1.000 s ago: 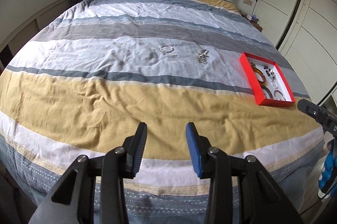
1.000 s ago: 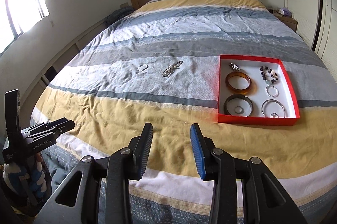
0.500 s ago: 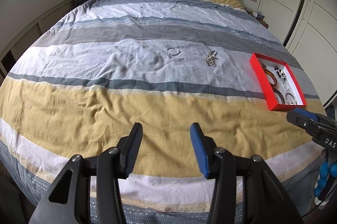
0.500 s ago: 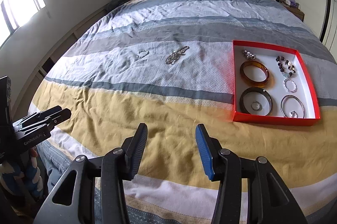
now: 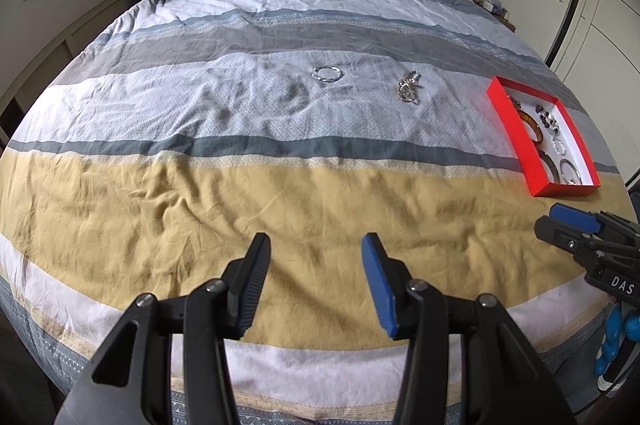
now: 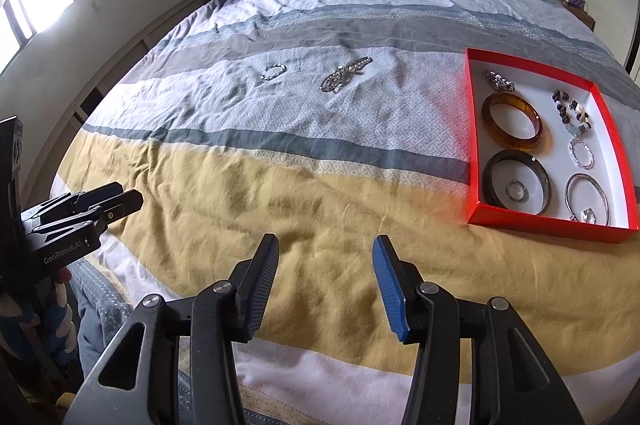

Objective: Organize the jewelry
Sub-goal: 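Move the left tool to the twisted silver hoop while the right tool approaches the silver brooch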

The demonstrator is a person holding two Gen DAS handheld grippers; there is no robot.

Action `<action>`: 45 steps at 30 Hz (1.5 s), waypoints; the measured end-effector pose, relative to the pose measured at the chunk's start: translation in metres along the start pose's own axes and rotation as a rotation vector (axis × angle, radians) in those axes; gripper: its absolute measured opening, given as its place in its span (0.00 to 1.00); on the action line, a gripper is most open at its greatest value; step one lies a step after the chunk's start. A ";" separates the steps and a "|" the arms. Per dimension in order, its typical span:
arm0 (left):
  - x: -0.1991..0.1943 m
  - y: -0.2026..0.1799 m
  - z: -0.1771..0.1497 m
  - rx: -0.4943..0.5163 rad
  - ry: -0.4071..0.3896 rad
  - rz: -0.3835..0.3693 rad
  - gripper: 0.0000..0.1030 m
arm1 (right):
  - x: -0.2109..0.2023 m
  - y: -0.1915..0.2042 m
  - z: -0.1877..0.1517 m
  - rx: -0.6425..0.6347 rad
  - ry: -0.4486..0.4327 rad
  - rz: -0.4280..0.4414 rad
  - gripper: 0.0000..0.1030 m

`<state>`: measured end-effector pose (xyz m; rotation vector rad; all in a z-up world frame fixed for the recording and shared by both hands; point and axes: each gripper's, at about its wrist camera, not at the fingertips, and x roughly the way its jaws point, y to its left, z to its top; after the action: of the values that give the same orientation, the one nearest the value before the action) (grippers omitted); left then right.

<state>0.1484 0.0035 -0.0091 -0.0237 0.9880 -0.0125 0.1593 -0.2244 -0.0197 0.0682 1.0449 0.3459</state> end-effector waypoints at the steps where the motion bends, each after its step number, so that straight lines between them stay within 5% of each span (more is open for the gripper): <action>1: 0.003 0.000 0.000 0.000 0.004 0.000 0.44 | 0.003 -0.001 0.000 0.002 0.006 0.002 0.47; 19: 0.054 0.005 0.027 0.004 0.044 0.021 0.44 | 0.050 -0.004 0.037 -0.043 0.020 0.035 0.47; 45: 0.133 0.005 0.127 0.051 -0.041 0.051 0.44 | 0.113 -0.023 0.128 -0.019 -0.062 0.096 0.47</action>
<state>0.3277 0.0074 -0.0500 0.0482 0.9463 0.0098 0.3254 -0.1969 -0.0545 0.1119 0.9792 0.4379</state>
